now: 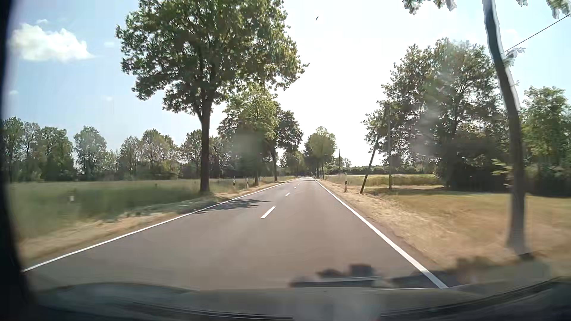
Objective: Follow the waypoints while adhering to traffic rules and regulations
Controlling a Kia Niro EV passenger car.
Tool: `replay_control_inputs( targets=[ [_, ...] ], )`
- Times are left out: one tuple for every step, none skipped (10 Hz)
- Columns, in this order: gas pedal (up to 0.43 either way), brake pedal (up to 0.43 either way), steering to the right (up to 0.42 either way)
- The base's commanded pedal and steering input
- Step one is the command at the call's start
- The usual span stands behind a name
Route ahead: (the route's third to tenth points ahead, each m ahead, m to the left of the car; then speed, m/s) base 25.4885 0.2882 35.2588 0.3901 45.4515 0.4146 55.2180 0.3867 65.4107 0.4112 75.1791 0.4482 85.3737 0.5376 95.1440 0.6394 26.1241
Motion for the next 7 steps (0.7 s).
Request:
replay_control_inputs(
  targets=[
    [0.24, 0.006, 0.003],
    [0.24, 0.006, 0.002],
    [0.24, 0.006, 0.002],
    [0.24, 0.006, 0.002],
    [0.24, 0.006, 0.002],
    [0.24, 0.006, 0.002],
    [0.24, 0.006, 0.002]
  ],
)
